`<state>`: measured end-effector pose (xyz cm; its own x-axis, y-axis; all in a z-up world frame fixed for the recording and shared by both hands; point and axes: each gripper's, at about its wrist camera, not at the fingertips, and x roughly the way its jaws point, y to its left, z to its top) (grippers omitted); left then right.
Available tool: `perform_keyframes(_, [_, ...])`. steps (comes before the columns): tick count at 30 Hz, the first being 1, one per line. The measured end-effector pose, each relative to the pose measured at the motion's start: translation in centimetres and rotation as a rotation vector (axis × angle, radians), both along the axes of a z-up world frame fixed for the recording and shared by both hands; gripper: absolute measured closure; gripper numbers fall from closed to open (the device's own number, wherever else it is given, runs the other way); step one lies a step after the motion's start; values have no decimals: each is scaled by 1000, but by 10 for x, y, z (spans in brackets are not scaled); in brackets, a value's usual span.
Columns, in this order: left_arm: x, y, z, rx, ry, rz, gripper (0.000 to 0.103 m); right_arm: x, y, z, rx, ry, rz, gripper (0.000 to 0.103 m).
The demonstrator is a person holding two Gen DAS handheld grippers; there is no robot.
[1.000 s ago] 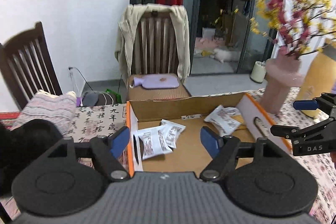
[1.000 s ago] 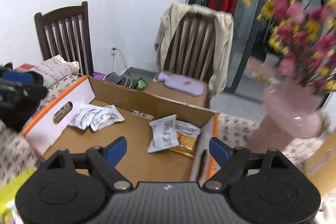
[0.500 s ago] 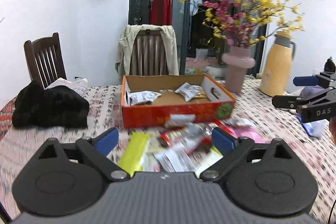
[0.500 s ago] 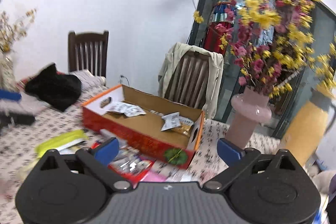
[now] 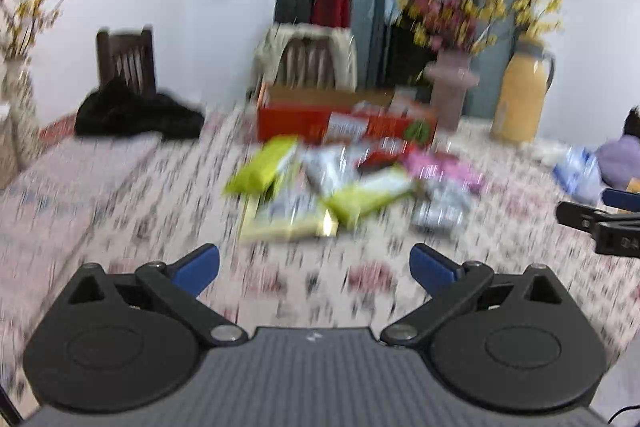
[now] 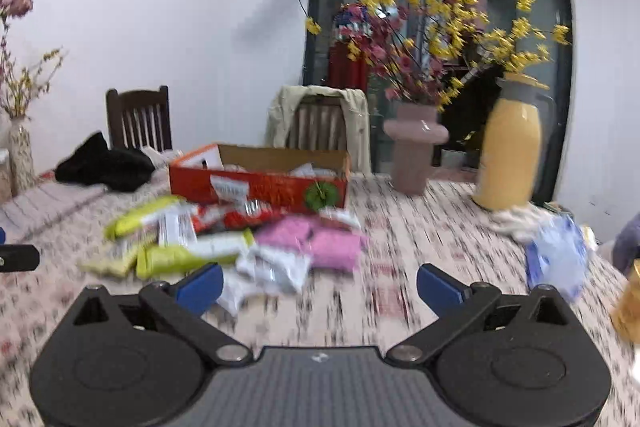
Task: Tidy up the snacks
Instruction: 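Withdraw both tools from the box back toward the snack pile, then grasp a yellow-green bar with the left tool while the right tool grasps a white-green bar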
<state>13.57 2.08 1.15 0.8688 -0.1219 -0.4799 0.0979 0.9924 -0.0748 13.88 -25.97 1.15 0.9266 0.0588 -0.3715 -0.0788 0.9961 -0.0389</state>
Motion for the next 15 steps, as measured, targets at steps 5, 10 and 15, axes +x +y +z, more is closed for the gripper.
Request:
perform_keyframes(5, [-13,4,-5,22,-6,42,0,-25,7,-20,0,-1,-17,0])
perform_keyframes(10, [-25,5,5,24,-76,33,0,-36,17,-14,-30,-44,43,0])
perform_keyframes(15, [-21,0,4,49,-87,23,0,-29,22,-18,-10,-7,107,0])
